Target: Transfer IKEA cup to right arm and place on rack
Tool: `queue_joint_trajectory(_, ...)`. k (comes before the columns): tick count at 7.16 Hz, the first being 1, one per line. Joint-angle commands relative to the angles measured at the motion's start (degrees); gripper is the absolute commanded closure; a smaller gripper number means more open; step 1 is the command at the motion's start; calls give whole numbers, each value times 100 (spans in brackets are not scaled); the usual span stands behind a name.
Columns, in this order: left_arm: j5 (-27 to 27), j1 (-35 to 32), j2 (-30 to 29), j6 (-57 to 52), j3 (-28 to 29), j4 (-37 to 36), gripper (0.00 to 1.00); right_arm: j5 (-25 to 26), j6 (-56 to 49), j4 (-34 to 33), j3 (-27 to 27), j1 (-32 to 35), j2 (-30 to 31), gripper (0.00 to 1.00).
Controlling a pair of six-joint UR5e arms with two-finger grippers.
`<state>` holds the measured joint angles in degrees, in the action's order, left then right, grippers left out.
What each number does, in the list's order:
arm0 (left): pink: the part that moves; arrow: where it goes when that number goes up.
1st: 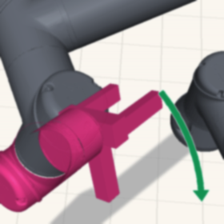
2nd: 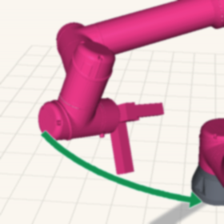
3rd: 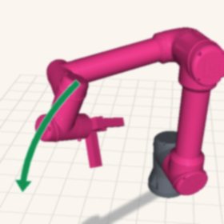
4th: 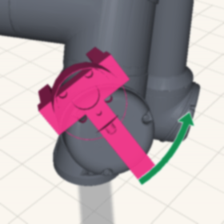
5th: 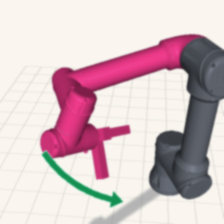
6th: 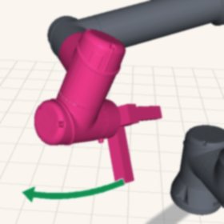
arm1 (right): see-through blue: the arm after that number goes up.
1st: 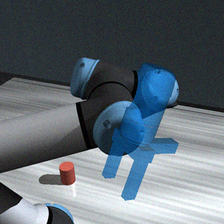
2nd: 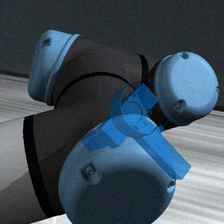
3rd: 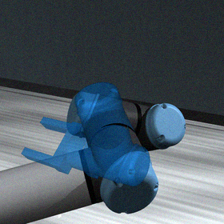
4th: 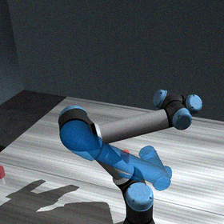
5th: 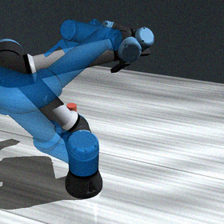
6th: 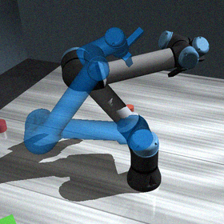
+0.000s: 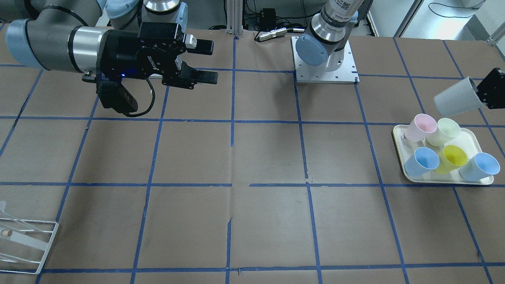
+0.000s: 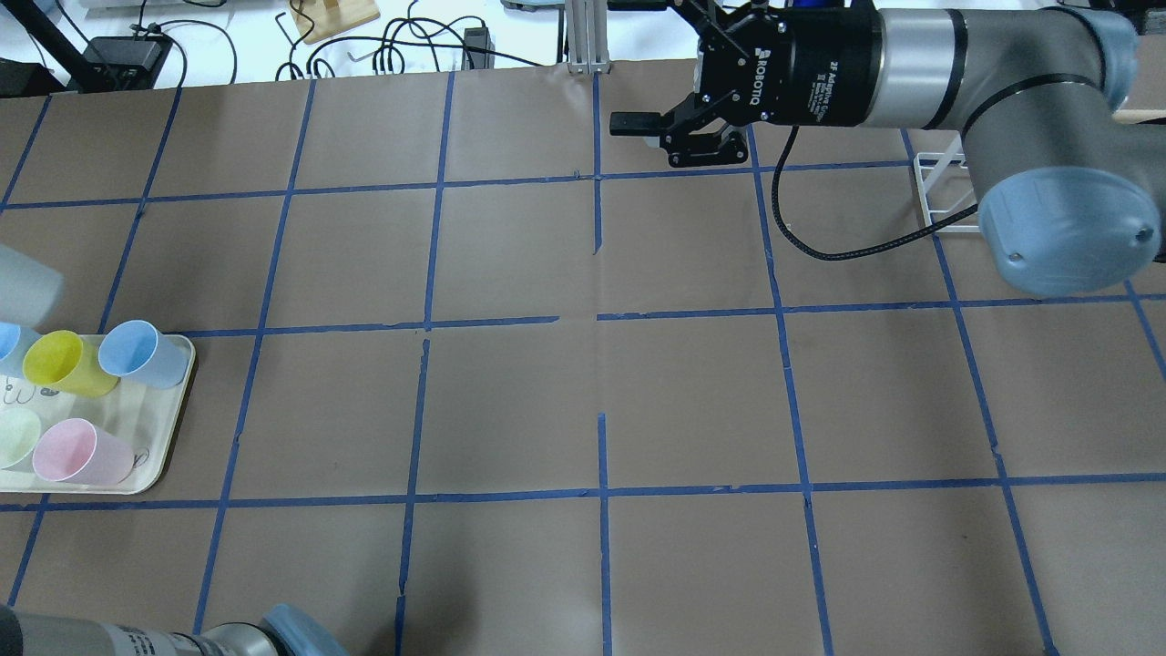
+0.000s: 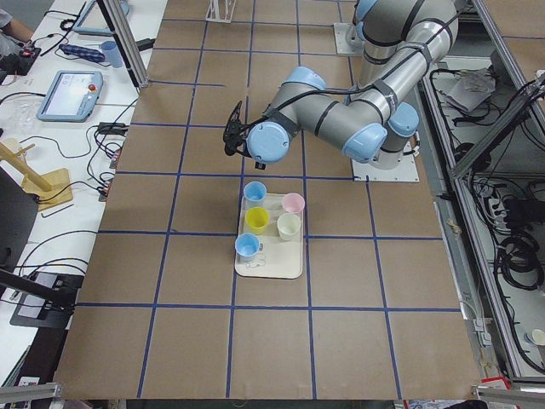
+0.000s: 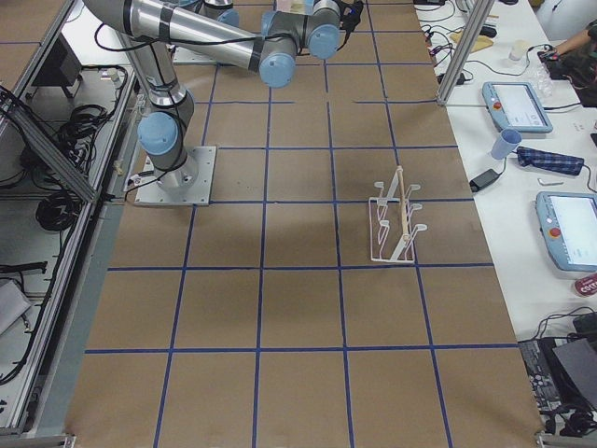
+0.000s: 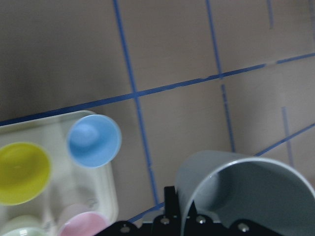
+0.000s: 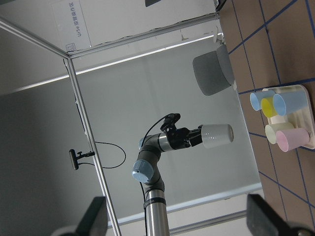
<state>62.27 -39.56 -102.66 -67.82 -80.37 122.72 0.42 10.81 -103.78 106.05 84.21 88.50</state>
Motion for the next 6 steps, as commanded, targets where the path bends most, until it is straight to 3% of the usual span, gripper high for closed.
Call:
queue_joint_trajectory(1, -941, -419, -122, 67, -188, 1136, 100, -7, 9, -2, 13, -71, -96, 0)
queue_joint_trajectory(3, -1714, -770, -97, -20, -758, 1656, 100, -7, 26, 7, 21, -89, -218, 0)
queue_joint_trajectory(6, -2733, -1771, -105, 14, -953, 2034, 100, -50, 79, 16, 21, -98, -412, 0)
